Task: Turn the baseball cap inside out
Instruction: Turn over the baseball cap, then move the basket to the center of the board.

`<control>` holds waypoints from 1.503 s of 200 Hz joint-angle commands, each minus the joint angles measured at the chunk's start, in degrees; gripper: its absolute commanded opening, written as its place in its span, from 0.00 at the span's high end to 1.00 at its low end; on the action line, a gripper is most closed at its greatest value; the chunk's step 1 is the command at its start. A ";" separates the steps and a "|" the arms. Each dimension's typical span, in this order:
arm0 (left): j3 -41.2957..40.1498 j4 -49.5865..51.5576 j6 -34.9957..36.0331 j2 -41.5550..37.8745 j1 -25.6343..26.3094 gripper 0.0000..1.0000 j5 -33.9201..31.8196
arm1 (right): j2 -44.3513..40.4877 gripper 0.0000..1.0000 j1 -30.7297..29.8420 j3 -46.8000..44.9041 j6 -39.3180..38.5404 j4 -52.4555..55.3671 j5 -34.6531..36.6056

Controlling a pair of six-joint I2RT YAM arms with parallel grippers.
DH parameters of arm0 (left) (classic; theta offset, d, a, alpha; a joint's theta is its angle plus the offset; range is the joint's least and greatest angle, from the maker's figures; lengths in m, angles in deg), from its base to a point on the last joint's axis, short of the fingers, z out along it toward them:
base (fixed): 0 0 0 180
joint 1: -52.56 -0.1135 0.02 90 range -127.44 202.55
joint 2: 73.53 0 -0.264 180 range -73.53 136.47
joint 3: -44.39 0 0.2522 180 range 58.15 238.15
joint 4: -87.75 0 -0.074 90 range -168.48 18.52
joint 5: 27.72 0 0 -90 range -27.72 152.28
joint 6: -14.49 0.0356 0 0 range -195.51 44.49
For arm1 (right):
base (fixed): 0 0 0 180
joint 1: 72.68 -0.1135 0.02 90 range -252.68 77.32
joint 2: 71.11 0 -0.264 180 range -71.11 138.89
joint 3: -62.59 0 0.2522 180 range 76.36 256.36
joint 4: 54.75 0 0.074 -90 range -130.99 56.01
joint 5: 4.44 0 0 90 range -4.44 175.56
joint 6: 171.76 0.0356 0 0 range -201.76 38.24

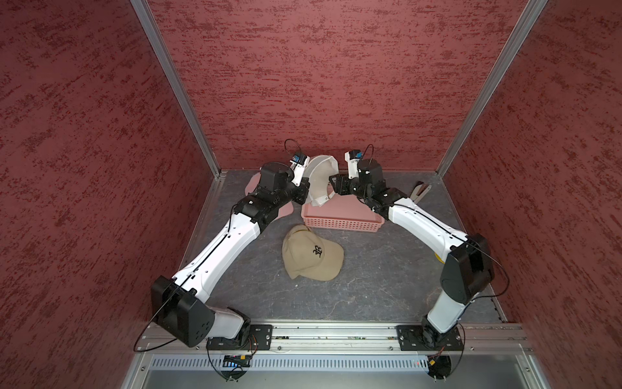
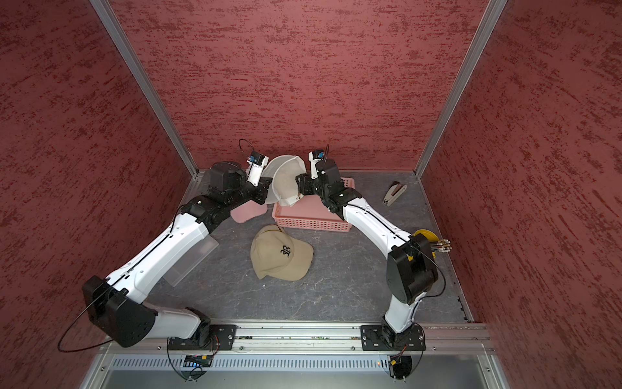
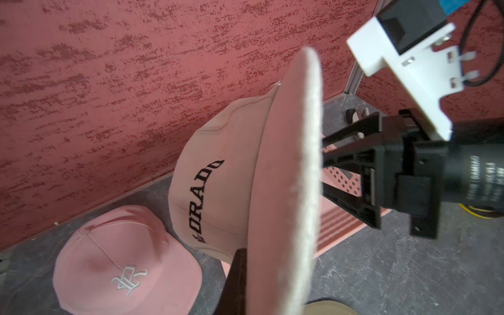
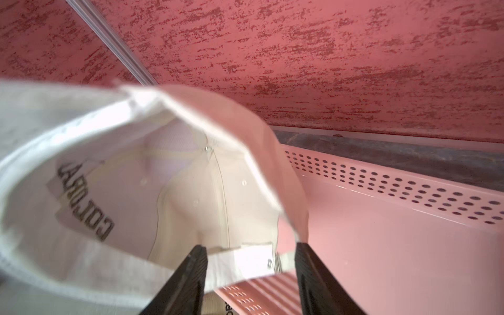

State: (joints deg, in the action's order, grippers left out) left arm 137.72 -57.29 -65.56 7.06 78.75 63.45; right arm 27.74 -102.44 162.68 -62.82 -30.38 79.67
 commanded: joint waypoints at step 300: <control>-8.91 -16.81 32.91 -7.52 2.54 1.00 -4.15 | 16.66 0.50 18.64 0.17 -0.87 19.68 10.85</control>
State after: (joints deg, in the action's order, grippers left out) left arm 128.21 -72.16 -31.83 -1.09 81.18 58.33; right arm 42.45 -83.80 163.14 -63.80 -8.56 91.77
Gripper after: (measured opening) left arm 0.074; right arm 0.522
